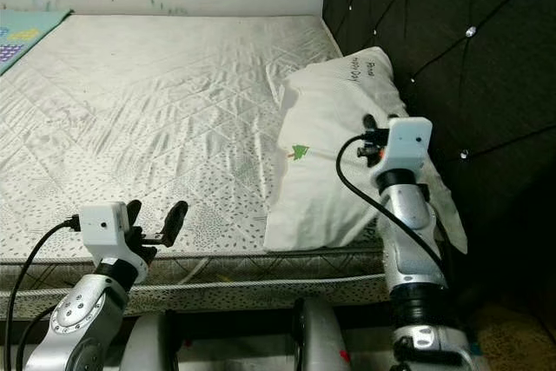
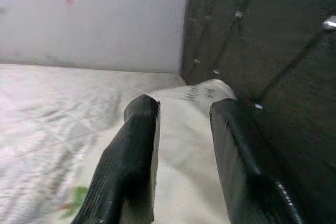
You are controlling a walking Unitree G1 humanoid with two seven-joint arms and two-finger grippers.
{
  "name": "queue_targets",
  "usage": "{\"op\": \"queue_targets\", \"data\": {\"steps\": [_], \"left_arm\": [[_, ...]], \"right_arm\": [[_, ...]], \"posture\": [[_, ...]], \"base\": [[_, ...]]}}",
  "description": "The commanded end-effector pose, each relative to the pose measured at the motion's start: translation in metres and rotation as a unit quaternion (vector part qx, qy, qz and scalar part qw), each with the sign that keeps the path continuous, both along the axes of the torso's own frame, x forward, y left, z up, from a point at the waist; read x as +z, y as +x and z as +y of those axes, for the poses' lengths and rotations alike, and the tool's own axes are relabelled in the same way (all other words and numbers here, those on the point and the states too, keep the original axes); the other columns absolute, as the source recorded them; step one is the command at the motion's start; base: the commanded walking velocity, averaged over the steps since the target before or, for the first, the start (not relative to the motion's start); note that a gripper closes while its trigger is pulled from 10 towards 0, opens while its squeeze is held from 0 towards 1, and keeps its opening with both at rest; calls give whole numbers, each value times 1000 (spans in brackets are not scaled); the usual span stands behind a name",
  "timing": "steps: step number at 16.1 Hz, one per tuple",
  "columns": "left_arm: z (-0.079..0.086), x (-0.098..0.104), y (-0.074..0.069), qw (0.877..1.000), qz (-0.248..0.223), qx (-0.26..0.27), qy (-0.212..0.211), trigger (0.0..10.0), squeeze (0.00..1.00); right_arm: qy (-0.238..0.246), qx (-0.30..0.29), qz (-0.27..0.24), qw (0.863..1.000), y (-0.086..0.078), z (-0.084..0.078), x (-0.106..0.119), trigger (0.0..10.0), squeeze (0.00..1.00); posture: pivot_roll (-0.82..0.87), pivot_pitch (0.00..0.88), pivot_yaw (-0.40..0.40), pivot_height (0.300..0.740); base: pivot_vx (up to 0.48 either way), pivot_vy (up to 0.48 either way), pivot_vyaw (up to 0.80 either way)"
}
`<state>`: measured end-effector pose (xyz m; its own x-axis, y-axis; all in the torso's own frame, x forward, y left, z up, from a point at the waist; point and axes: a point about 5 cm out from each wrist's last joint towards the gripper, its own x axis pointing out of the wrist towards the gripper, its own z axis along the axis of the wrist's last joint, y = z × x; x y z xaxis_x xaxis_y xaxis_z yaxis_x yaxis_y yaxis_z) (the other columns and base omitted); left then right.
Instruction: Clean up the room
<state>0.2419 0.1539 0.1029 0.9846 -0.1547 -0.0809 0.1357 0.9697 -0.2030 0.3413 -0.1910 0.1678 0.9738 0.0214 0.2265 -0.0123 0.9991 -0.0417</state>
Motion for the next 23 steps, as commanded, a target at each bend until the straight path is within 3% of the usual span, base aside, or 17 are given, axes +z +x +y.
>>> {"op": "queue_targets", "data": {"steps": [1,3,7,12,13,18,23], "left_arm": [[2,0,2,1000,0,7,5,10000,0],[4,2,3,1000,-9,15,8,10000,0],[13,10,6,998,-35,48,22,10000,0],[20,11,12,996,-49,70,27,10000,0],[21,10,13,996,-49,71,27,10000,0],[15,8,10,996,-51,68,21,10000,0],[8,12,-13,999,-38,26,-3,10000,0]], "right_arm": [[4,19,6,1000,-5,7,-2,10000,1000],[6,37,26,999,-21,15,-17,10000,1000],[9,50,36,998,-38,28,-23,10000,1000],[13,61,52,997,-42,34,-27,10000,1000],[13,61,55,997,-42,34,-28,10000,1000],[35,132,223,965,-31,59,-77,10000,1000],[47,165,249,953,-16,92,-87,10000,1000]], "posture": [[-51,0,-43,551],[-55,0,-42,551],[-59,0,-37,551],[-56,0,-48,551],[-56,0,-48,551],[-49,0,-54,551],[9,0,-65,551]], "base": [[0,0,0],[0,0,0],[0,0,0],[0,0,0],[0,0,0],[0,0,0],[0,0,0]]}}
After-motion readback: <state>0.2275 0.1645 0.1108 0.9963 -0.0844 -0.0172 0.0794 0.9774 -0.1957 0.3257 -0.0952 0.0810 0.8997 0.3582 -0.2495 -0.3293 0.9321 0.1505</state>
